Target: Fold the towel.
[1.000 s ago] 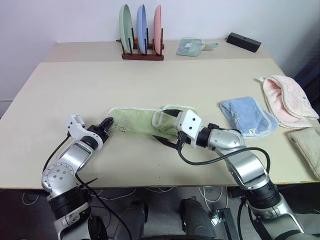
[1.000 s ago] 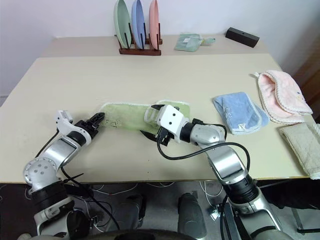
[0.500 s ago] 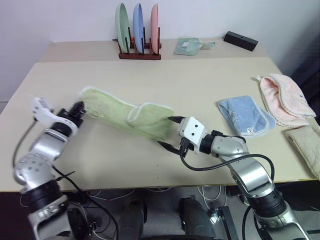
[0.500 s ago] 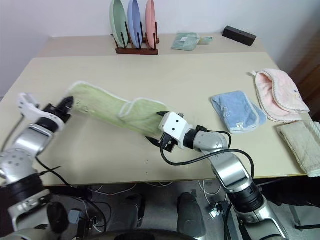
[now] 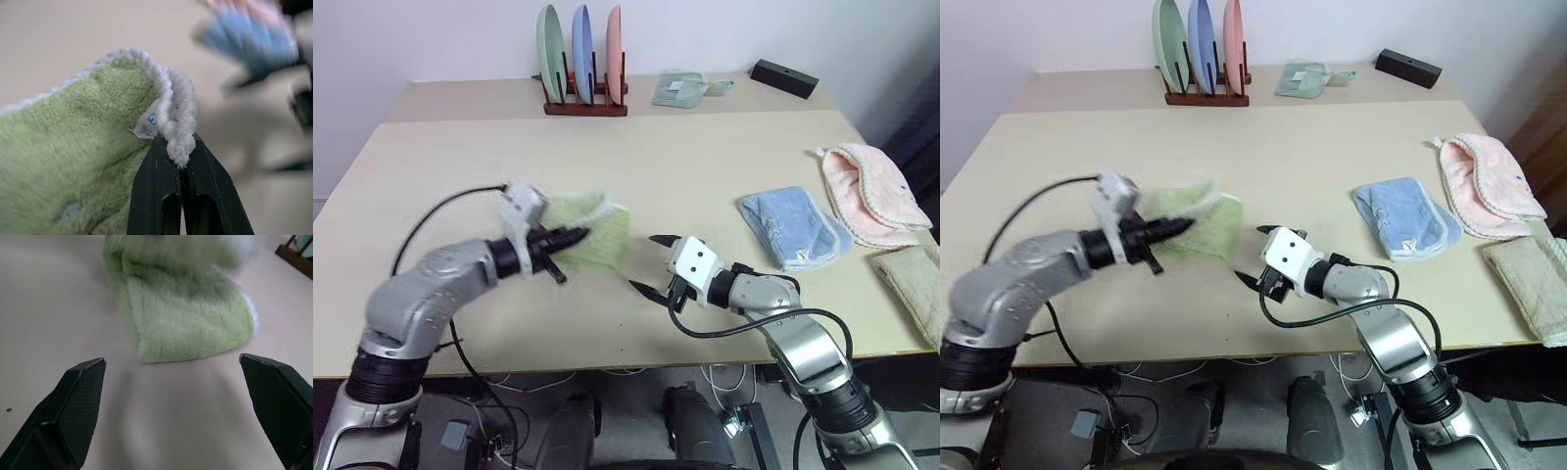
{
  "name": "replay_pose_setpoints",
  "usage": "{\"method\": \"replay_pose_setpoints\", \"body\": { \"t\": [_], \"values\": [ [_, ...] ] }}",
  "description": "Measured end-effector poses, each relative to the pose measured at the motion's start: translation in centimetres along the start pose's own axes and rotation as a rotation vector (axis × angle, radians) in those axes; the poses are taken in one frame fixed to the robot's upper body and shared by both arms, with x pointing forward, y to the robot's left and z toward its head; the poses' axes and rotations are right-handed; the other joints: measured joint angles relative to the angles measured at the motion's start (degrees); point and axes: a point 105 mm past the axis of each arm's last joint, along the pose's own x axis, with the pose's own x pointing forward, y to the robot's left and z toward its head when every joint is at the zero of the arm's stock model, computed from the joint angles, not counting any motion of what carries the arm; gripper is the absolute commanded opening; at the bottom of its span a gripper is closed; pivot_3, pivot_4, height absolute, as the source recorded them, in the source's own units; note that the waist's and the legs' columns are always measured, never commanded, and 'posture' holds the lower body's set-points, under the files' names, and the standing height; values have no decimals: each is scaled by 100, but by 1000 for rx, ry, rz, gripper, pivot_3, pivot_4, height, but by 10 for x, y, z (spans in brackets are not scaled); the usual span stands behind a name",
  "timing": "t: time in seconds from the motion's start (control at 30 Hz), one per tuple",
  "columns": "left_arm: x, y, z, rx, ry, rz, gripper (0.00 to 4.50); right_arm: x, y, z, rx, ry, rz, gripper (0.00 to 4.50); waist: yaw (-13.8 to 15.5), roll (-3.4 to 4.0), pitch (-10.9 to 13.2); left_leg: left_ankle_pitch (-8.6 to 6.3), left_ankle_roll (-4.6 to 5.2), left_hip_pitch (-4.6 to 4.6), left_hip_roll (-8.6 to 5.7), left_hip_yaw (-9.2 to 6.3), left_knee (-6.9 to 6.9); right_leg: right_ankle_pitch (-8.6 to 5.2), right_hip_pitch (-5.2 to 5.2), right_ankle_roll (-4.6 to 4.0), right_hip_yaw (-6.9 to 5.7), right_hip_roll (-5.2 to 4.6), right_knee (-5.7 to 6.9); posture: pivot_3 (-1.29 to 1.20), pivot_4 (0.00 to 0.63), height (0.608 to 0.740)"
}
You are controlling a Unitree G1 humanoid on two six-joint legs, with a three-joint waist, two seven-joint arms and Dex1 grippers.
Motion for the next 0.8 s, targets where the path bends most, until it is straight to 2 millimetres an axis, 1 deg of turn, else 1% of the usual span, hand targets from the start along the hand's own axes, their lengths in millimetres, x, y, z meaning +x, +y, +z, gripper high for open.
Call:
{"method": "replay_pose_setpoints", "body": {
  "t": [0.1, 0.2, 0.23, 0.3, 0.33, 0.37, 0.47, 0.53, 0.63, 0.67, 0.73, 0.77, 0.8],
  "values": [
    [11, -4, -15, 25, 47, -18, 23, 0, 0, -1, 1, 4, -11, 4500, 12, -1, 0, 0, 0, -2, 0, 0, 1, 1, 0, 3, 0, 0, -1, 0, 150, 740],
    [14, 1, -26, 37, 75, 2, 23, -1, 1, -6, 11, 16, -21, 4500, 15, -1, 0, 0, 0, -2, 0, 0, 0, 5, 0, 11, 0, 0, -1, 0, 150, 740],
    [14, 2, -28, 32, 82, 7, 295, -2, 1, -6, 12, 19, -24, 4500, 13, -1, 0, 0, 0, -2, 0, -1, 0, 7, 0, 14, 0, 0, -1, 0, 150, 740],
    [14, 1, -30, 14, 75, -5, 962, -2, 1, -8, 11, 24, -29, 4500, 17, -1, 0, 0, 0, -2, 0, -1, 0, 7, 0, 14, 0, 0, -1, 0, 150, 740],
    [14, 0, -31, 4, 73, -13, 1473, -2, 1, -8, 11, 25, -30, 4500, 14, -1, 0, 0, 0, -2, 0, -1, 0, 7, 0, 15, 0, -1, -1, 0, 150, 740],
    [13, -1, -31, -4, 70, -19, 1882, -2, 1, -8, 11, 25, -31, 4500, 10, -1, 0, 0, 0, -2, 0, -1, 0, 7, 0, 15, 0, -1, -1, 0, 150, 740],
    [5, 3, -23, -46, 25, -22, 3517, -2, 1, -8, 10, 24, -33, 4500, 7, -1, 0, 0, 0, -1, 0, -2, 0, 8, -1, 16, -1, 0, 1, 0, 150, 740],
    [-7, 9, -13, -85, -19, -18, 4461, -1, 0, -6, 9, 19, -35, 4500, -7, -1, 1, 0, 0, -2, 1, -2, 0, 8, -1, 16, -1, 0, 1, 0, 150, 740],
    [-30, 19, 0, -127, -64, 9, 4500, 0, -3, -1, 6, 3, -39, 3650, -16, -1, 1, 0, 0, 1, 1, -3, -2, 8, -2, 17, -1, 0, 3, 0, 150, 740],
    [-38, 22, 3, -158, -89, 23, 4228, 0, -4, 0, 15, -1, -39, 3165, -11, -1, 1, 0, 0, 1, 1, -3, -2, 8, -2, 17, -1, 0, 3, 0, 150, 740],
    [-50, 32, 10, -201, -145, 64, 3533, 2, -8, 4, 39, -17, -48, 2216, 2, -1, 1, 1, 0, 1, 1, -4, -1, 8, -1, 17, -2, 0, 3, 0, 150, 740],
    [-55, 38, 13, -204, -165, 98, 3011, 4, -10, 8, 50, -35, -55, 1618, 2, -1, 1, 2, -2, 1, 1, -4, 0, 9, -1, 17, -1, 0, 3, 0, 150, 740],
    [-59, 43, 16, -204, -185, 131, 2506, 7, -14, 14, 62, -59, -66, 1118, 2, -1, 1, 2, -3, 1, 1, -4, 0, 9, 0, 16, -1, 0, 4, 0, 150, 740]
  ]
}}
